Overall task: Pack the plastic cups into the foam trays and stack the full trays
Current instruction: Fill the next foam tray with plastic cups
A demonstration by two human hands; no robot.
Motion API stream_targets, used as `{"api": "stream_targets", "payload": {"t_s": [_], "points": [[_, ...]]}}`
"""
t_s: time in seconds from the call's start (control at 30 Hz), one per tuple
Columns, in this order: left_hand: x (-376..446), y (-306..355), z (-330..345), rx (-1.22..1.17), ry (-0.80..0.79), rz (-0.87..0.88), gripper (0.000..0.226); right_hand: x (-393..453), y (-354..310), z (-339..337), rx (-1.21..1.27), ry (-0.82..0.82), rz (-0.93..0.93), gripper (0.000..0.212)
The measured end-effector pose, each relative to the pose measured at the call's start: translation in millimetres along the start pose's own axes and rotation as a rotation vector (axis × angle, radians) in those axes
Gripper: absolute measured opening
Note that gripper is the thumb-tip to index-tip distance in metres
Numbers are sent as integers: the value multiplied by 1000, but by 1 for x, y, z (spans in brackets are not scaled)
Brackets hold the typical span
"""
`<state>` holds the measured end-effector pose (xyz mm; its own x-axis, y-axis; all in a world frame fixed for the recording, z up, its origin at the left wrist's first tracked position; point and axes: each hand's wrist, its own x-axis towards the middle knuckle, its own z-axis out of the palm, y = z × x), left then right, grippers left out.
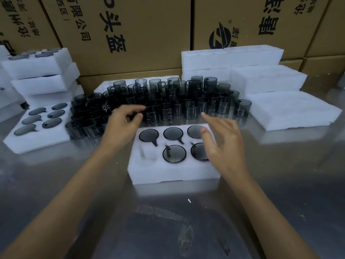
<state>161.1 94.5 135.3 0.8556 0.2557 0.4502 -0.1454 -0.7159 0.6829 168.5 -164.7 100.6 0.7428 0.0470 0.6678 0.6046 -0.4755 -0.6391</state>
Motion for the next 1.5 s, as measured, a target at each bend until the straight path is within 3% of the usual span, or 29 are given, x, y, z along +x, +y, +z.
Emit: {"api": "stream_targets", "payload": {"t_s": [0.13,0.27,0.37,0.53,0.77,0.87,0.93,1.07,1.27,1.5], "points": [[63,-21,-7,443,20,-39,57,4,16,2,49,64,159,41],[91,-41,1,696,-38,-13,50,5,21,4,80,78,222,37],[93,-50,8,753,-22,40,34,5,22,4,103,76,245,37],[84,-44,10,567,23,198,13,6,19,4,97,75,231,37],[30,-3,4,190,141,284,20,2,5,6,51,45,134,42],[-7,27,13,48,154,343,21,-2,-7,10,2,-9,17,50],[-29,45,21,-3,149,407,35,-5,-14,13,-23,-52,-94,58],[-60,71,35,-143,98,417,62,-10,-19,18,-12,-85,-197,72],[-70,72,38,-222,69,425,78,-12,-11,21,-18,11,-121,70],[-73,59,28,-230,-23,280,73,-13,-15,20,29,-34,-79,61]]}}
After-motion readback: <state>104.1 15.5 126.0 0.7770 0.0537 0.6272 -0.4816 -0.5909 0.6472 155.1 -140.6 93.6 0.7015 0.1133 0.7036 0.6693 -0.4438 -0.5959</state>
